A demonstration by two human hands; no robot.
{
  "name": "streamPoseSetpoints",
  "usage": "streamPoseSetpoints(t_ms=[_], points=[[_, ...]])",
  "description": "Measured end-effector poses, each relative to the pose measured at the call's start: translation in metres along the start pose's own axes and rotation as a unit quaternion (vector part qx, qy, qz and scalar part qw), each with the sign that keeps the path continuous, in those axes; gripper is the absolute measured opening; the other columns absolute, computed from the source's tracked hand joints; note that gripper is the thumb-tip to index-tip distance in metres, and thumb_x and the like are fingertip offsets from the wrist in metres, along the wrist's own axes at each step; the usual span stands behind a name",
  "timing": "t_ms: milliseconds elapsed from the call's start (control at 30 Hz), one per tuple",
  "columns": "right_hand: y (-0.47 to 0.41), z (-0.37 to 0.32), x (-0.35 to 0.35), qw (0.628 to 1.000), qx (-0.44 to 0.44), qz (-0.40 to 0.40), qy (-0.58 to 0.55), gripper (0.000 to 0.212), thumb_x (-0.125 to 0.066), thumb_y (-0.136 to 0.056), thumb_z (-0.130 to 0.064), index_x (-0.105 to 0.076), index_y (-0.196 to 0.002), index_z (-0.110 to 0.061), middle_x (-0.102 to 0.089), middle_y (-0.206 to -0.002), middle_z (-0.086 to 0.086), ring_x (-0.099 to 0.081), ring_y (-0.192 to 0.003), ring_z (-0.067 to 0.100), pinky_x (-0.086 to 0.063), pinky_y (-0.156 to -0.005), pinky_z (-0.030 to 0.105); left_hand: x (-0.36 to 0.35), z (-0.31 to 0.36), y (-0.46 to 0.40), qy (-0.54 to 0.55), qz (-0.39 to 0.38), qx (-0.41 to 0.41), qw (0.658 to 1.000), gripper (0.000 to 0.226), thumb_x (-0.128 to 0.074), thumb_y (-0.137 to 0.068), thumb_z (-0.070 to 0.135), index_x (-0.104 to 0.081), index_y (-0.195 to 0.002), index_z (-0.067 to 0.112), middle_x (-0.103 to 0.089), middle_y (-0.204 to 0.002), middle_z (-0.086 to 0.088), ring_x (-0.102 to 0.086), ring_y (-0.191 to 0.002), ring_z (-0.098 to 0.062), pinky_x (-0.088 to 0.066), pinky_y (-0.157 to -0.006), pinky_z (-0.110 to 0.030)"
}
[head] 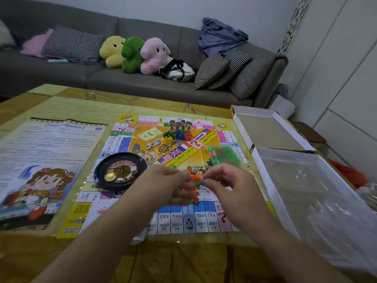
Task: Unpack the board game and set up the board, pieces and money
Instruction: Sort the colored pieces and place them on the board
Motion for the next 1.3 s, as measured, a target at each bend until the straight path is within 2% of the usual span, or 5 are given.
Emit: streamPoseSetpoints(t_ms=[133,300,533,767,1300], points=[[0.010,-0.017,-0.014,0.998,0.012,0.015,-0.051,0.015,-0.074,-0.095,-0.013,-0.076,-0.089,-0.026,-0.073,-0.089,-0.012,-0.067,-0.091,0.009,-0.056,-0.079,0.024,-0.011,-0.012,0.008,0.121,-0.077,0.011,0.990,0.024,-0.059,-0.102,0.008,-0.070,-0.115,-0.008,-0.077,-0.104,-0.026,-0.077,-0.100,-0.035,-0.064,-0.084,-0.035],[0.007,-0.019,-0.028,0.998,0.013,0.021,-0.058,0.018,-0.067,-0.101,-0.014,-0.076,-0.103,-0.030,-0.070,-0.103,-0.017,-0.064,-0.102,0.001,-0.055,-0.082,0.017,0.009,-0.016,0.013,0.136,0.034,-0.008,0.990,0.016,-0.069,-0.093,0.004,-0.076,-0.104,-0.005,-0.077,-0.099,-0.025,-0.078,-0.090,-0.031,-0.064,-0.077,-0.032],[0.005,0.006,-0.066,0.956,0.106,-0.130,0.240,0.034,-0.062,-0.104,-0.023,-0.066,-0.137,-0.031,-0.059,-0.131,-0.015,-0.039,-0.124,0.008,-0.040,-0.107,0.028,0.045,-0.006,0.013,0.105,0.139,-0.047,0.984,0.015,-0.069,-0.095,0.006,-0.075,-0.108,0.004,-0.080,-0.097,-0.017,-0.079,-0.092,-0.029,-0.061,-0.082,-0.037],[0.008,0.010,-0.076,0.926,0.201,-0.089,0.306,0.021,-0.080,-0.088,-0.025,-0.076,-0.109,-0.027,-0.072,-0.103,-0.011,-0.055,-0.098,0.014,-0.051,-0.081,0.032,0.042,-0.006,0.005,0.119,0.110,-0.033,0.986,0.018,-0.069,-0.095,0.007,-0.071,-0.112,0.001,-0.080,-0.099,-0.016,-0.079,-0.093,-0.029,-0.060,-0.083,-0.039],[0.003,0.007,-0.067,0.977,0.089,-0.074,0.178,0.009,-0.062,-0.103,-0.019,-0.068,-0.103,-0.025,-0.059,-0.107,-0.012,-0.050,-0.104,0.006,-0.048,-0.089,0.028,0.041,-0.011,0.007,0.103,0.093,-0.046,0.989,0.018,-0.067,-0.095,0.002,-0.074,-0.111,0.004,-0.080,-0.100,-0.013,-0.079,-0.095,-0.024,-0.064,-0.075,-0.026]])
Point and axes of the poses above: each hand's wrist, its own y-axis away from the middle knuckle, its own x-axis out of the back of the hand, z = x × y, the point moved 2 cm from there along -y, towards the middle knuckle
